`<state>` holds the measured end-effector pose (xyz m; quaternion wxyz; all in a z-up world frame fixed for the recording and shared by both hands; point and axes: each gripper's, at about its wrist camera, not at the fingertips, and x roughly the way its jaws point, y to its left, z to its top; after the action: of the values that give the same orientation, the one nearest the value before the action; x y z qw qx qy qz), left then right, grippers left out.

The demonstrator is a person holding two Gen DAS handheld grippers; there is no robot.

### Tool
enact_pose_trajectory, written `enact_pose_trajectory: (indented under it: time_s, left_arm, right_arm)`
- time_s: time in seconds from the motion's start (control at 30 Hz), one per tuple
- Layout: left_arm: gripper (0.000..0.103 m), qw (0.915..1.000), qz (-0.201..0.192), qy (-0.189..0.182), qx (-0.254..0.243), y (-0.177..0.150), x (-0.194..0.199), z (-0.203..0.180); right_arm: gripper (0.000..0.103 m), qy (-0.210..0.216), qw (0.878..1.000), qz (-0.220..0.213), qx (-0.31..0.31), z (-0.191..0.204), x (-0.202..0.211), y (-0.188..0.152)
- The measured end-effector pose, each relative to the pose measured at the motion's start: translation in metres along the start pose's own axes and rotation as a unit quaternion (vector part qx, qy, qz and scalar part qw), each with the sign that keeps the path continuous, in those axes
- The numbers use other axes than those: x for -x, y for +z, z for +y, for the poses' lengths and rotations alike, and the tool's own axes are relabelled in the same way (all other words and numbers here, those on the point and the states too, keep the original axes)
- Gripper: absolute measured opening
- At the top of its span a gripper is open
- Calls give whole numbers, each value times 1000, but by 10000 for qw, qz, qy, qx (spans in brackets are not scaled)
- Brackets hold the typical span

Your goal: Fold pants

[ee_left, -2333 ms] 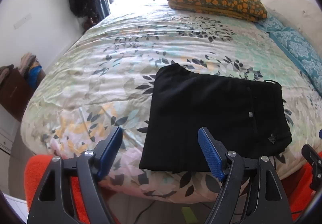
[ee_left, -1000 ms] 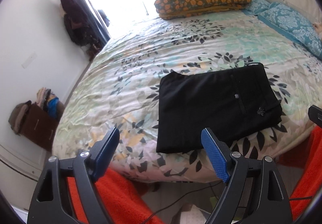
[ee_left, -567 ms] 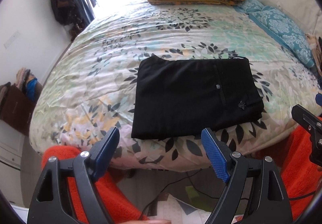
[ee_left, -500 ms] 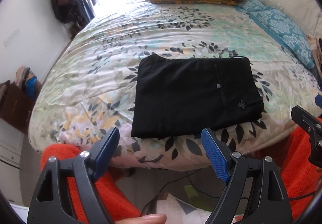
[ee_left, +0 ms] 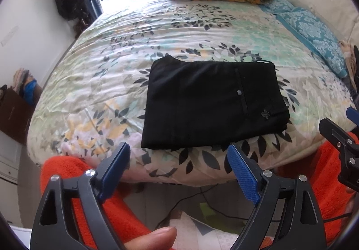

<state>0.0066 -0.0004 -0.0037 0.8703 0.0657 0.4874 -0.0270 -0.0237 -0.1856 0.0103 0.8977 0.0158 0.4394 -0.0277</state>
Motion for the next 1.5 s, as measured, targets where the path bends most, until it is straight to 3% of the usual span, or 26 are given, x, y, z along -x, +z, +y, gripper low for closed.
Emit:
enact_pose_trajectory:
  time_s: [1.5]
  left_arm:
    - [90, 9997, -25, -151, 174, 1, 1, 7]
  right_arm:
    - [103, 48, 9993, 45, 364, 14, 2, -7]
